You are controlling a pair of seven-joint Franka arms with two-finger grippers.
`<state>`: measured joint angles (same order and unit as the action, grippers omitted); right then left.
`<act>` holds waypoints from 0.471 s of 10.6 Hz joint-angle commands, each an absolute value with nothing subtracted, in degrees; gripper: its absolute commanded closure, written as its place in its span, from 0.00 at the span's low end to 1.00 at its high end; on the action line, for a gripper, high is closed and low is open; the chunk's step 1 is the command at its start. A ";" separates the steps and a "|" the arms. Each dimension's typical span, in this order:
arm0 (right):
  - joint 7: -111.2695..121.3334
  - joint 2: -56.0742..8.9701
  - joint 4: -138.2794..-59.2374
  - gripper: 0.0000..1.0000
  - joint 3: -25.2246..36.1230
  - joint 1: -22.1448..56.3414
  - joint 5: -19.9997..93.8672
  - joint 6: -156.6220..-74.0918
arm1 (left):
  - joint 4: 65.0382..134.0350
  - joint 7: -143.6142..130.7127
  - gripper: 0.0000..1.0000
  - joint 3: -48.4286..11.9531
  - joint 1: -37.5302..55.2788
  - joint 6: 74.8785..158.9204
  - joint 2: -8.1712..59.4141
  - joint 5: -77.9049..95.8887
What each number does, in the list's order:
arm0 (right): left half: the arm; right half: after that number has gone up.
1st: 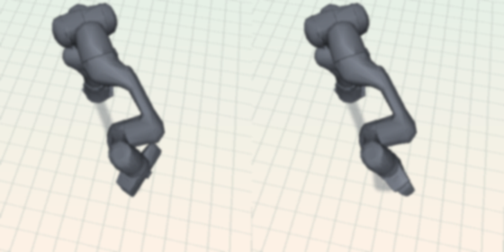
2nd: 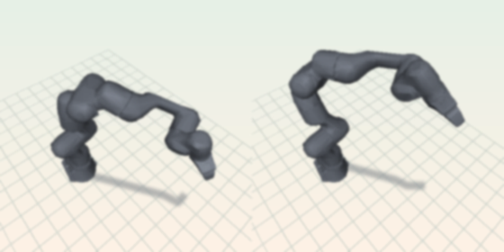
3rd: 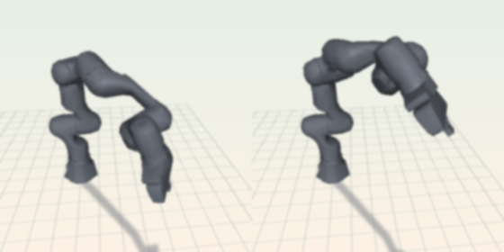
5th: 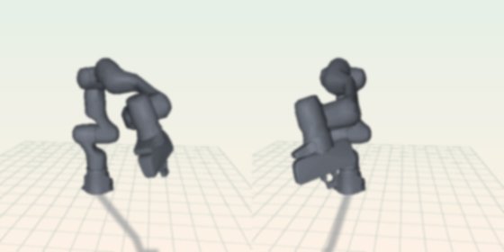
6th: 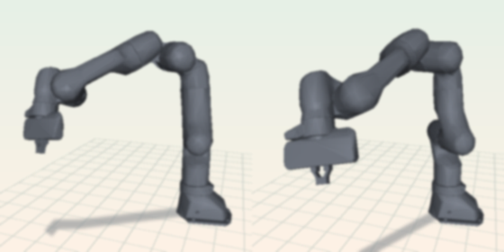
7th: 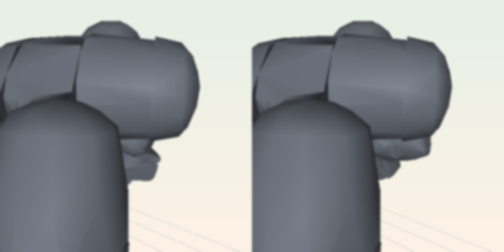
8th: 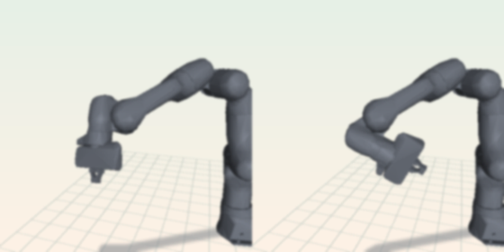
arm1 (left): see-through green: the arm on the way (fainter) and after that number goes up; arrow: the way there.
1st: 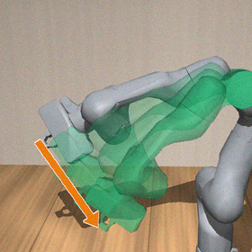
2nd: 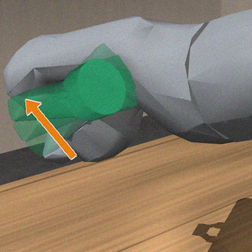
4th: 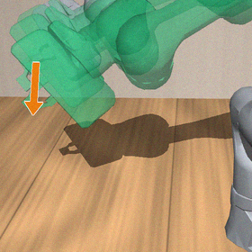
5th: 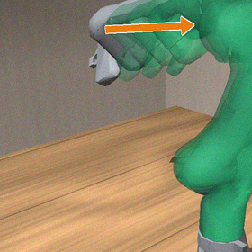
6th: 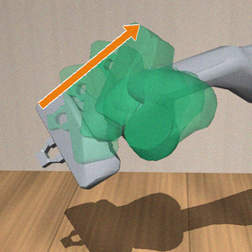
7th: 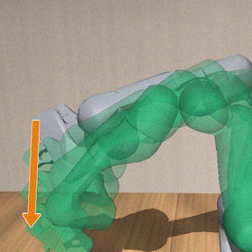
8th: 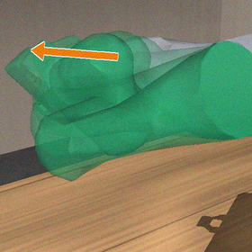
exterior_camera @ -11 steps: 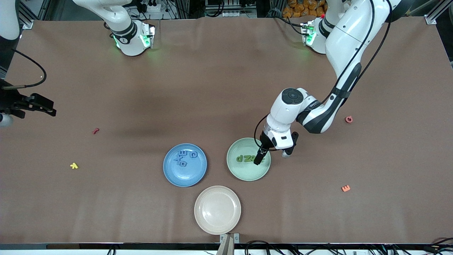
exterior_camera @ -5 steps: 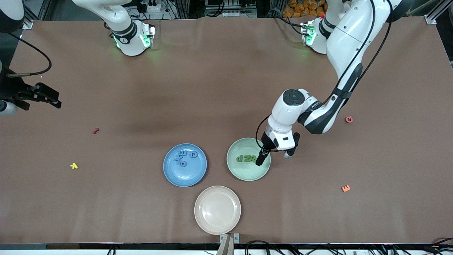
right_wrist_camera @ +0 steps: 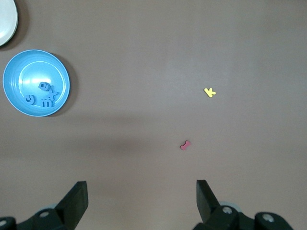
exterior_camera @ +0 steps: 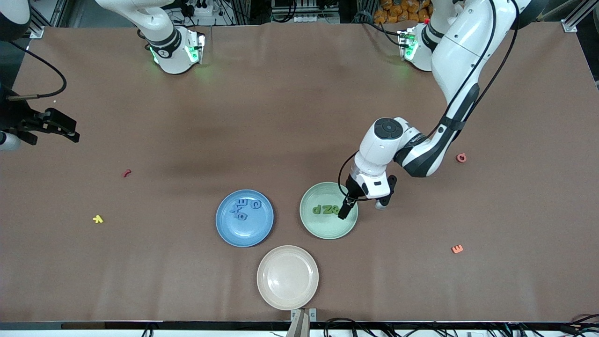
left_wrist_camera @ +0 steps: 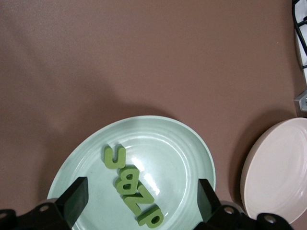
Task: Sort letters by color into matching plates
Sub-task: 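Open the left gripper to drop the B on the green plate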
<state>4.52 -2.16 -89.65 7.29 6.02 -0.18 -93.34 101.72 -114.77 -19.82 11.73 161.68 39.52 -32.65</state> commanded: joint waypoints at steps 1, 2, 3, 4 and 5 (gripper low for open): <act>3.52 -1.49 -90.00 0.00 7.12 6.59 -0.79 -94.13 | 100.99 -114.70 0.00 -19.69 11.60 162.07 40.08 -34.45; 3.52 -1.76 -89.22 0.00 7.12 6.77 -0.79 -94.65 | 100.99 -114.70 0.00 -19.69 11.60 162.16 40.08 -34.45; 3.60 -1.93 -88.77 0.00 7.12 6.85 -0.79 -94.66 | 100.99 -114.70 0.00 -19.69 11.60 162.16 40.08 -34.45; 3.60 -2.02 -88.42 0.00 7.12 6.77 -0.79 -94.57 | 100.99 -114.78 0.00 -19.69 11.60 162.16 40.17 -34.45; 3.60 -2.02 -88.42 0.00 7.21 6.77 -0.79 -94.48 | 100.90 -114.70 0.00 -19.60 11.60 162.16 40.08 -34.45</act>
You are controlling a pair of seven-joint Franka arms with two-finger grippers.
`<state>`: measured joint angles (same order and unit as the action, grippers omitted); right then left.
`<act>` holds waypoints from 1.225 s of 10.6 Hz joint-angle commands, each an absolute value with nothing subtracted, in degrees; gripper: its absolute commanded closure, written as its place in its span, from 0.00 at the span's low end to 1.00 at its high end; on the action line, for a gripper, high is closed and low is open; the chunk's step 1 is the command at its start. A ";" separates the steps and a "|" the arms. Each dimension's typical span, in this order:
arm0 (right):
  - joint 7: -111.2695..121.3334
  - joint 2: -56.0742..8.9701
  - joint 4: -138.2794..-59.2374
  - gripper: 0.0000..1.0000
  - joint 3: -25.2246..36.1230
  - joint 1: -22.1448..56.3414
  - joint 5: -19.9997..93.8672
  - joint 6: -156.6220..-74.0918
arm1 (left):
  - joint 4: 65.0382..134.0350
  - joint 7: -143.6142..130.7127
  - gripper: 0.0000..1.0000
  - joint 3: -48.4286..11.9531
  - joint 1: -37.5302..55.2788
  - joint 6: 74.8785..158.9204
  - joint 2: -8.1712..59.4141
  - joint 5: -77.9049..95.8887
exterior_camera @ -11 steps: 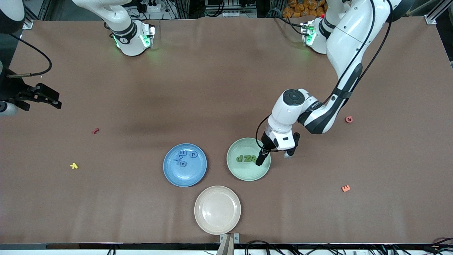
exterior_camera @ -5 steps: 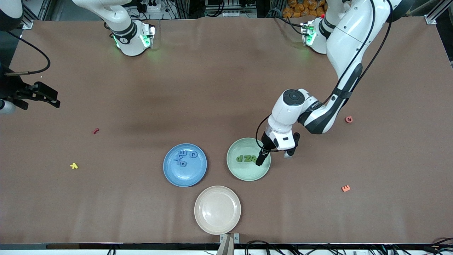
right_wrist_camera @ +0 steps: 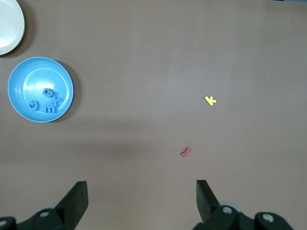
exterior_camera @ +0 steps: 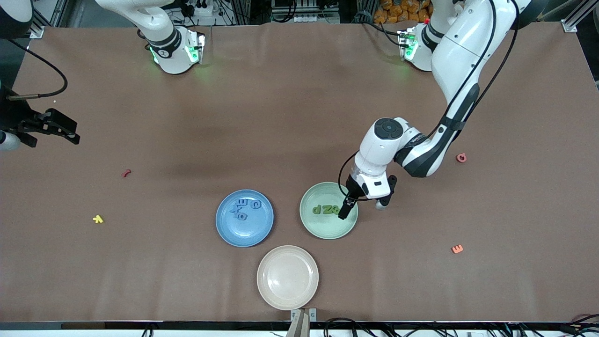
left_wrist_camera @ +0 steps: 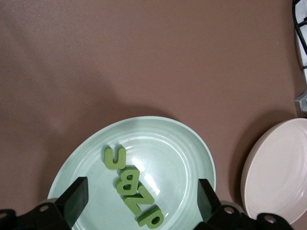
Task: Sort letters by color into matching plates
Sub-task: 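Open the left gripper to drop the B on the green plate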
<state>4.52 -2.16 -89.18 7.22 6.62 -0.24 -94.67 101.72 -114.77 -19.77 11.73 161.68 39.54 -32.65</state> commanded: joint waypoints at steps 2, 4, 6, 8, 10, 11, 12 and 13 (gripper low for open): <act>3.25 -2.02 -88.51 0.00 7.21 6.77 -0.70 -94.39 | 100.90 -114.70 0.00 -19.34 11.60 162.07 40.17 -34.45; 0.64 -2.11 -88.51 0.00 7.21 6.77 -0.27 -94.48 | 100.90 -113.13 0.00 -19.34 11.69 162.07 40.08 -34.63; 0.09 -2.11 -88.51 0.00 7.12 6.86 -0.26 -94.66 | 100.99 -103.40 0.00 -19.34 11.25 161.90 39.99 -34.54; 0.09 -2.20 -88.51 0.00 7.21 6.77 -0.09 -94.66 | 100.99 -101.43 0.00 -19.07 11.25 161.63 39.90 -34.63; 0.17 -2.28 -88.51 0.00 7.12 6.77 -0.17 -94.66 | 100.99 -96.79 0.00 -18.72 10.90 160.24 39.47 -34.63; 0.18 -2.29 -88.51 0.00 7.21 6.77 -0.18 -94.66 | 100.99 -95.46 0.00 -18.72 10.55 158.92 39.03 -34.63; 0.18 -2.29 -88.51 0.00 7.21 6.77 -0.09 -94.66 | 100.99 -93.62 0.00 -18.72 10.55 157.43 38.41 -34.63; 0.35 -2.29 -88.51 0.00 7.21 6.85 -0.09 -94.66 | 100.99 -90.47 0.00 -18.72 10.46 155.76 37.71 -34.63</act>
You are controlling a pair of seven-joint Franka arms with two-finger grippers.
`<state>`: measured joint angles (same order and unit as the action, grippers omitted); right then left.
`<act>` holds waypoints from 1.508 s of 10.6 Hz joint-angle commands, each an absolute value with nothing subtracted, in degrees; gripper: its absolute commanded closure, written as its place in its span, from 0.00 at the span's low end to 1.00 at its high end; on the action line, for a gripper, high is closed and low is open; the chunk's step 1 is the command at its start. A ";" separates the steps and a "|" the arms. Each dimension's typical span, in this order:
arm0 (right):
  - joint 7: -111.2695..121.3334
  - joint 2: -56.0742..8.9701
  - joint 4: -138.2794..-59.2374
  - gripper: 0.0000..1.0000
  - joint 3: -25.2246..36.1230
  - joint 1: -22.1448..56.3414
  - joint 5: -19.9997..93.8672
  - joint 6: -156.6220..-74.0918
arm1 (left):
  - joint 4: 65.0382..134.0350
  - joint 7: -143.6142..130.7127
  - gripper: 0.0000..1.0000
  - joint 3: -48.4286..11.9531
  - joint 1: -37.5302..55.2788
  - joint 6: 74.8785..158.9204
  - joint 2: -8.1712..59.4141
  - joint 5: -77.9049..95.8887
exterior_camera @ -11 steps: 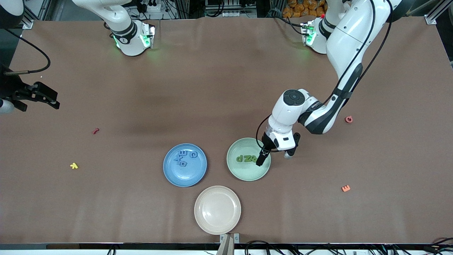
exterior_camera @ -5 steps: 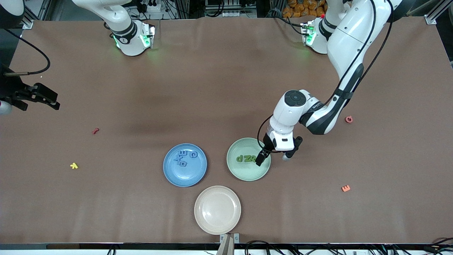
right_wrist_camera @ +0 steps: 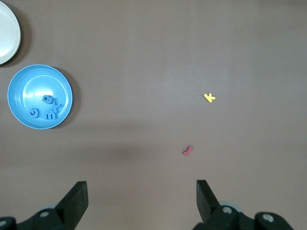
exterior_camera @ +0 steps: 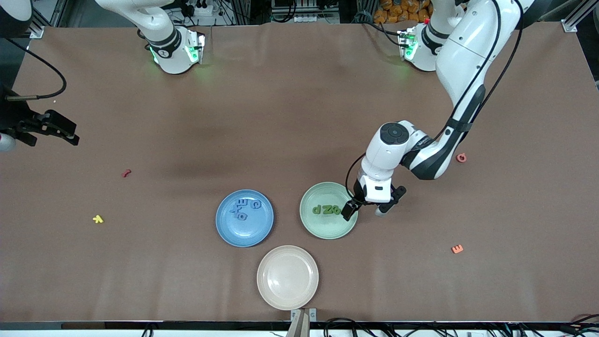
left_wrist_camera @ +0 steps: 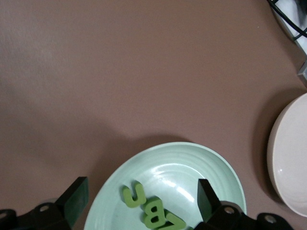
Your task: Sort letters by color into matching plates
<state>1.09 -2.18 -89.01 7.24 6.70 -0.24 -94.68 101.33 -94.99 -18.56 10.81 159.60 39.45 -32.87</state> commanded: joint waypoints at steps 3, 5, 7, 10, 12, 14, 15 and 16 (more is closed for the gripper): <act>0.62 -2.37 -88.59 0.00 7.12 7.47 0.09 -94.75 | 100.99 -80.19 0.00 -18.72 9.49 148.47 35.08 -34.63; 0.70 -2.72 -88.59 0.00 7.12 7.56 0.17 -94.75 | 100.99 -70.63 0.00 -18.81 9.32 140.76 32.71 -34.45; 0.70 -2.81 -88.51 0.00 7.12 7.65 0.18 -94.75 | 100.90 -59.47 0.00 -18.90 9.23 132.14 30.95 -33.40; 0.70 -2.81 -88.59 0.00 7.12 7.65 0.26 -95.01 | 100.11 -48.83 0.00 -19.07 8.35 126.84 29.01 -31.04; 0.70 -2.81 -88.68 0.00 7.12 7.65 0.26 -95.10 | 96.18 -36.44 0.00 -18.72 6.70 119.22 28.22 -26.57; 0.70 -3.07 -88.68 0.00 7.12 7.73 0.26 -95.36 | 94.22 -30.00 0.00 -19.25 4.32 114.01 26.47 -23.74; 0.70 -3.42 -88.51 0.00 7.12 7.73 0.35 -95.36 | 94.22 -28.84 0.00 -19.25 3.35 112.78 25.24 -22.34; 0.70 -3.43 -88.51 0.00 7.12 7.82 0.35 -96.32 | 93.87 -28.74 0.00 -19.25 3.08 110.68 24.44 -20.24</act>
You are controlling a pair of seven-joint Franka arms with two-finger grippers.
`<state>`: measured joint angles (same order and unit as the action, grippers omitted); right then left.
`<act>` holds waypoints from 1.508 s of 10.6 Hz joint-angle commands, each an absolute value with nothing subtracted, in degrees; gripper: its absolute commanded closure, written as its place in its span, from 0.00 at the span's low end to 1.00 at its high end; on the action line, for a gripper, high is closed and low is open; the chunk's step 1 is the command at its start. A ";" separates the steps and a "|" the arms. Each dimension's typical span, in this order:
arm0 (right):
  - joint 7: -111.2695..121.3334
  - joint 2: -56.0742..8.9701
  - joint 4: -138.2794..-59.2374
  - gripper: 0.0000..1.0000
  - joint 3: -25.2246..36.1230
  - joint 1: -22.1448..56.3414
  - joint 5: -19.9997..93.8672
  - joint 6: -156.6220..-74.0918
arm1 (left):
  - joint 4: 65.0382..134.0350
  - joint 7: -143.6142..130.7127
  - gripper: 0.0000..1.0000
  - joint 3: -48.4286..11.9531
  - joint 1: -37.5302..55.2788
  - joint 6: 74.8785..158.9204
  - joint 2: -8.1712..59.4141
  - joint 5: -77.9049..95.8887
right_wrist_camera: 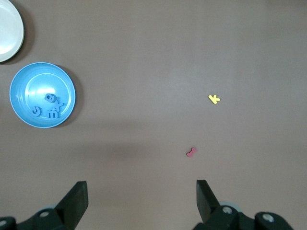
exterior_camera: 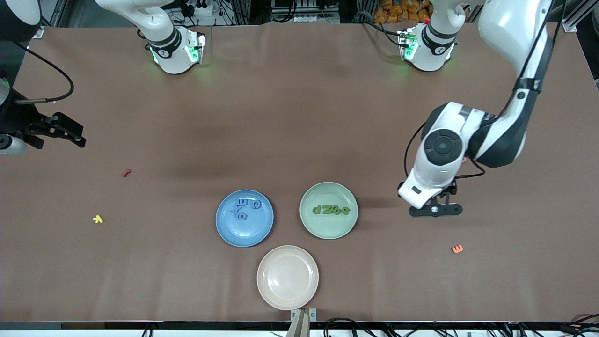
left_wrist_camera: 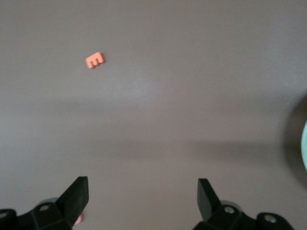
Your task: Sort letters by color into matching plates
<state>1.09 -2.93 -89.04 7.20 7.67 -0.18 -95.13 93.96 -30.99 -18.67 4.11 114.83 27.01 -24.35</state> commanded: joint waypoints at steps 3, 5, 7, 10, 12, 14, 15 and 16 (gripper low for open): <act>0.70 -3.95 -88.51 0.00 7.12 8.17 0.35 -96.50 | 87.56 -28.74 0.00 -18.72 2.64 102.59 23.99 -17.06; 0.70 -4.13 -88.51 0.00 7.12 8.26 0.35 -96.50 | 85.09 -28.74 0.00 -19.16 -0.51 99.33 23.73 -15.39; 0.70 -4.83 -88.51 0.00 7.12 8.52 0.35 -96.59 | 82.19 -28.74 0.00 -18.81 -1.14 96.86 23.91 -15.03; 0.62 -5.45 -88.51 0.00 7.12 8.88 0.44 -96.77 | 79.02 -28.74 0.00 -18.98 -2.81 91.25 23.91 -13.98; 0.62 -5.45 -88.51 0.00 7.12 8.88 0.44 -96.85 | 79.10 -28.83 0.00 -19.16 -2.99 83.72 22.60 -12.49; 0.70 -5.71 -88.51 0.00 7.12 8.96 0.35 -96.94 | 80.24 -31.79 0.00 -18.81 -3.34 78.51 19.88 -8.03; 0.70 -5.80 -88.51 0.00 7.12 9.14 0.44 -97.47 | 80.51 -35.30 0.00 -18.98 -5.34 78.31 19.08 -3.82; 0.53 -5.89 -88.59 0.00 7.12 9.84 0.35 -97.73 | 81.03 -35.85 0.00 -19.16 -6.06 78.40 18.46 -2.47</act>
